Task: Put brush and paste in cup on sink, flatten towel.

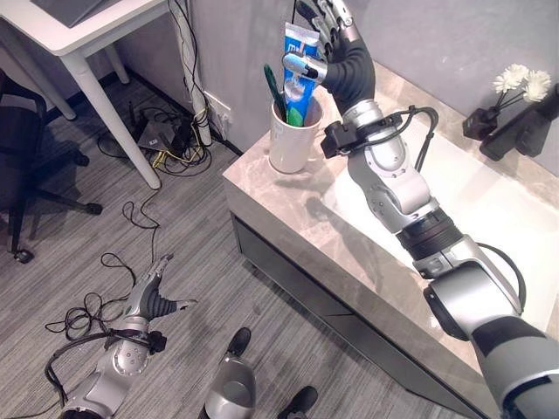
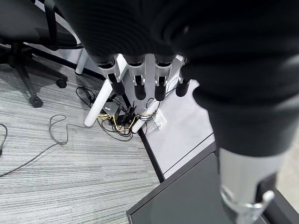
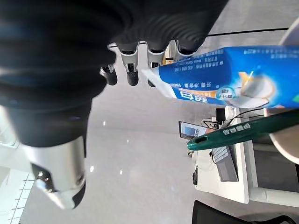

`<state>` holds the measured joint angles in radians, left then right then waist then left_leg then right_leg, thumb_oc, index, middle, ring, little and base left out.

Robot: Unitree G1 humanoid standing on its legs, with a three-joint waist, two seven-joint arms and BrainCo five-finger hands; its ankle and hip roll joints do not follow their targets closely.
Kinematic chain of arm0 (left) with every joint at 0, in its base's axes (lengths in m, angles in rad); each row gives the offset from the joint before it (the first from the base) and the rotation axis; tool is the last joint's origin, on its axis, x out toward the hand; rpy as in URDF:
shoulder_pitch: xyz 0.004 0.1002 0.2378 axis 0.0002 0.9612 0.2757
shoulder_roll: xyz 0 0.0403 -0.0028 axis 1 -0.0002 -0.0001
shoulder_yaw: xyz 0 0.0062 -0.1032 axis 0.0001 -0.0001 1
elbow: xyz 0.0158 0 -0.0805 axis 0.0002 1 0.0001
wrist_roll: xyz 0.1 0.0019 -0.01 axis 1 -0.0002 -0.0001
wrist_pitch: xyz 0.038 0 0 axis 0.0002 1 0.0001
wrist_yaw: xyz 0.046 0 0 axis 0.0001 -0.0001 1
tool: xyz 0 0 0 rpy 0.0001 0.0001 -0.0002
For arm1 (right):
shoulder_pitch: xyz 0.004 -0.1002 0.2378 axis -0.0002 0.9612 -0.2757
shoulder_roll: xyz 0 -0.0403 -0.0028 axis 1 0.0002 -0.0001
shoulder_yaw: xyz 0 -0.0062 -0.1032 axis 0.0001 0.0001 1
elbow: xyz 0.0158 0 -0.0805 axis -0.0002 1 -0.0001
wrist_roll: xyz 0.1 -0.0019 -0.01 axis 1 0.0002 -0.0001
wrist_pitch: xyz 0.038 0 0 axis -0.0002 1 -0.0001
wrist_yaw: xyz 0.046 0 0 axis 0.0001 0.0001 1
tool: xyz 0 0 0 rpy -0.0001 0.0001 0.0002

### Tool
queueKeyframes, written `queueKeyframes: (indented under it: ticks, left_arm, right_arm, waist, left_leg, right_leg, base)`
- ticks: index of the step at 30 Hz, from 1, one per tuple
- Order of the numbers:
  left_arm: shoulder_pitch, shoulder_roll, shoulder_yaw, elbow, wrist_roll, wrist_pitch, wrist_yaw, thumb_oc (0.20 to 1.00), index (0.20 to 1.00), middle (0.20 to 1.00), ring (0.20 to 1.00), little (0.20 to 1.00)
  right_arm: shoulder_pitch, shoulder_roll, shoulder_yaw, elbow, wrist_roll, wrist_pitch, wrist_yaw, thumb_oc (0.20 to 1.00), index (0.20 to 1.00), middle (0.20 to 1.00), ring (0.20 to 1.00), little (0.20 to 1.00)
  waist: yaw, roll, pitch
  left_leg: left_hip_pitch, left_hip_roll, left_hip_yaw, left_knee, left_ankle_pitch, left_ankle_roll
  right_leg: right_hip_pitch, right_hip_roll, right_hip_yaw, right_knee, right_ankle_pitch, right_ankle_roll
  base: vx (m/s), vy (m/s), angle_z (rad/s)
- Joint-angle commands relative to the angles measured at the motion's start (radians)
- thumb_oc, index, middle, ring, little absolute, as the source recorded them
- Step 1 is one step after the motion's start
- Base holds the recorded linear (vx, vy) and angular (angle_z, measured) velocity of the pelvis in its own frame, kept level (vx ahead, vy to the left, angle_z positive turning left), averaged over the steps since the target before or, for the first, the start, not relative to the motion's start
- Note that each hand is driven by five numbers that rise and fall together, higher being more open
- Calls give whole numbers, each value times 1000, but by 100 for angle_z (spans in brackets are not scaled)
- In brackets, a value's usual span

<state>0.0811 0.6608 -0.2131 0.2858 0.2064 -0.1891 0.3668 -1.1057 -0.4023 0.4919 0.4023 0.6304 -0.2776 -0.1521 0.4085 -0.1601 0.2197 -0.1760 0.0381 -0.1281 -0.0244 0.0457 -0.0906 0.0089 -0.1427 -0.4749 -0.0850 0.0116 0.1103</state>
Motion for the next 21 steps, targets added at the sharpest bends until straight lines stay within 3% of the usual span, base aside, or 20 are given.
queueKeyframes:
  ticks: [1,5,9,10,11,13,14,15,16,17,18,19,20,21]
  left_arm:
    - [-11,18,-20,-12,9,-29,10,1000,1000,1000,1000,1000]
    - [-19,3,-28,-26,-14,-16,5,1000,1000,1000,1000,1000]
    - [4,-62,41,-70,-211,15,-71,1000,1000,1000,1000,1000]
    - [6,-74,59,-80,-273,23,-92,1000,1000,1000,1000,1000]
    - [23,-122,124,-146,-477,82,-169,1000,1000,1000,1000,1000]
    - [36,-128,133,-184,-519,106,-185,1000,1000,1000,1000,1000]
    - [63,-109,135,-265,-620,139,-274,1000,1000,1000,1000,1000]
    - [133,-74,177,-382,-716,160,-304,1000,1000,1000,1000,1000]
    - [136,-72,177,-385,-716,162,-304,1000,1000,1000,1000,1000]
    - [198,-23,212,-477,-775,167,-340,1000,1000,1000,1000,1000]
    - [200,-21,212,-479,-776,168,-340,765,765,765,765,765]
    - [231,19,233,-525,-832,163,-389,426,426,426,426,426]
    - [251,41,258,-567,-860,150,-410,379,379,379,379,379]
    - [274,72,270,-615,-912,153,-452,200,200,200,200,200]
  right_arm:
    - [-64,-22,-4,-31,-48,-37,-39,1000,1000,1000,1000,1000]
    - [-72,-32,-69,-54,-210,-31,-176,1000,1000,1000,1000,1000]
    - [-37,-74,-155,-132,-315,7,-251,1000,1000,1000,1000,1000]
    - [-27,-76,-172,-146,-305,9,-247,1000,1000,1000,1000,1000]
    - [66,-122,-258,-253,-265,11,-207,1000,1000,1000,1000,1000]
    - [109,-111,-277,-298,-232,21,-182,1000,1000,1000,1000,1000]
    - [186,-133,-329,-357,-215,28,-140,1000,1000,1000,1000,1000]
    - [304,-171,-397,-444,-238,35,-115,1000,1000,1000,1000,1000]
    - [309,-170,-399,-447,-239,37,-115,1000,1000,1000,1000,1000]
    - [400,-226,-469,-489,-327,38,-126,1000,1000,1000,1000,1000]
    - [403,-225,-471,-492,-327,39,-126,1000,1000,1000,1000,1000]
    - [475,-267,-536,-508,-371,24,-135,1000,1000,1000,1000,1000]
    - [534,-283,-590,-526,-369,12,-139,1000,1000,1000,1000,1000]
    - [613,-283,-665,-532,-359,-2,-141,1000,1000,1000,1000,1000]
  waist:
    - [-8,-19,-31]
    - [-23,-5,-45]
    - [-51,6,-72]
    - [-57,7,-79]
    - [-102,26,-107]
    - [-117,32,-118]
    - [-155,55,-129]
    - [-188,76,-137]
    - [-187,73,-140]
    - [-217,91,-146]
    - [-217,89,-149]
    - [-233,97,-150]
    - [-250,104,-150]
    - [-265,111,-150]
  left_leg:
    - [-1,-41,22,-63,29,60]
    - [33,-33,49,-63,18,67]
    - [64,-24,72,-63,12,70]
    - [73,-22,77,-63,10,70]
    - [106,-10,107,-63,1,67]
    - [111,-6,117,-63,1,68]
    - [130,3,136,-63,-3,71]
    - [154,17,159,-63,-13,70]
    - [150,16,159,-63,-10,70]
    - [165,25,175,-63,-16,67]
    - [161,25,175,-63,-13,67]
    - [166,29,183,-63,-14,64]
    - [167,30,188,-63,-14,63]
    - [175,35,194,-63,-20,59]
  right_leg:
    - [52,-94,17,22,133,65]
    - [52,-95,45,50,123,62]
    - [66,-93,70,52,116,55]
    - [71,-92,74,49,116,54]
    - [84,-83,108,36,110,49]
    - [84,-79,120,30,111,46]
    - [83,-73,143,21,108,44]
    - [87,-62,170,11,101,40]
    - [83,-63,171,10,105,40]
    - [88,-57,181,3,96,40]
    - [85,-57,181,2,99,40]
    - [83,-55,187,-2,97,42]
    - [80,-53,193,-2,95,43]
    - [83,-50,197,-2,88,44]
  base:
    - [0,0,0]
    - [-2,-4,-4]
    - [-4,-12,-20]
    - [3,0,-27]
    - [-3,10,-33]
    - [-6,24,-43]
    - [5,15,-48]
    - [-3,18,-31]
    - [19,1,-37]
    - [3,3,-59]
    - [5,-8,-70]
    - [-14,-12,-48]
    - [7,-21,-14]
    - [0,0,0]
